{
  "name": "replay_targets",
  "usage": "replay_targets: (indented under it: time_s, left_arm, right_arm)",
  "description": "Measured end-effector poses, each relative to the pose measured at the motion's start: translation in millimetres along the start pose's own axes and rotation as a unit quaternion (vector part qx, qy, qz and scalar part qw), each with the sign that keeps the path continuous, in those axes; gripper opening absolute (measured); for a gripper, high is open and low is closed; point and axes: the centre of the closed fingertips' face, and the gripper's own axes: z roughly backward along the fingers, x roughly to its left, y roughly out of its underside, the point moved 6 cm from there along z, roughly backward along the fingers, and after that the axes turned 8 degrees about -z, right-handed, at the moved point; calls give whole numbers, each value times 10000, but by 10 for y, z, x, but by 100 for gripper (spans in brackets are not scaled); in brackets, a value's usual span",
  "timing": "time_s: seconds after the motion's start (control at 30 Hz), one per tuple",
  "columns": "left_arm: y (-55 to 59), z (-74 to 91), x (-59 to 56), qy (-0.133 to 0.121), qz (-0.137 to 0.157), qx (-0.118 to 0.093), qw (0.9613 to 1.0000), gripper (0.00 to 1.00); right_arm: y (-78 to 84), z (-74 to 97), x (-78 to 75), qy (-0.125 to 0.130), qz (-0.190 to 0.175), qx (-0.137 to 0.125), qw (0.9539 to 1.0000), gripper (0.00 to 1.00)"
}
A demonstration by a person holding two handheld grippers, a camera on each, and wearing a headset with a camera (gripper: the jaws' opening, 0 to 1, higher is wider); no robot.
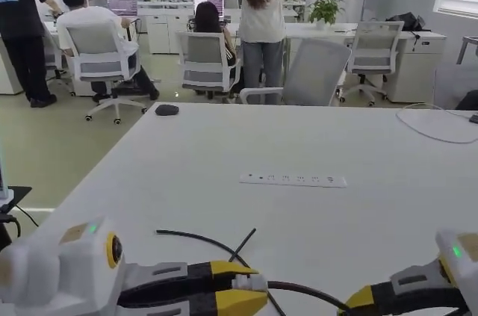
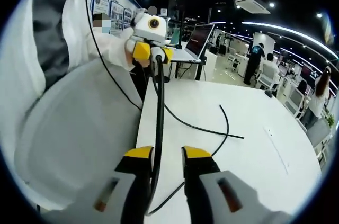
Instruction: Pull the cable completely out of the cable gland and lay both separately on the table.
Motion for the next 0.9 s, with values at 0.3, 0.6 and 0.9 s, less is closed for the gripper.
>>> replay_targets:
  time_s: [0.3,0.6,0.9]
  left_arm:
    - [20,-22,-22,60,15,45,10000,16]
    - [12,-27,-52,131,25,4,9999,16]
    - [0,-32,-60,151,36,-34,9999,16]
  right_arm:
    - [-509,-95,78,-361,-6,-782,9963,32]
    - [-622,-207,127,-645,-42,-1038,9925,21]
    - [-604,-232,168,-818,-63,-1102,9905,2]
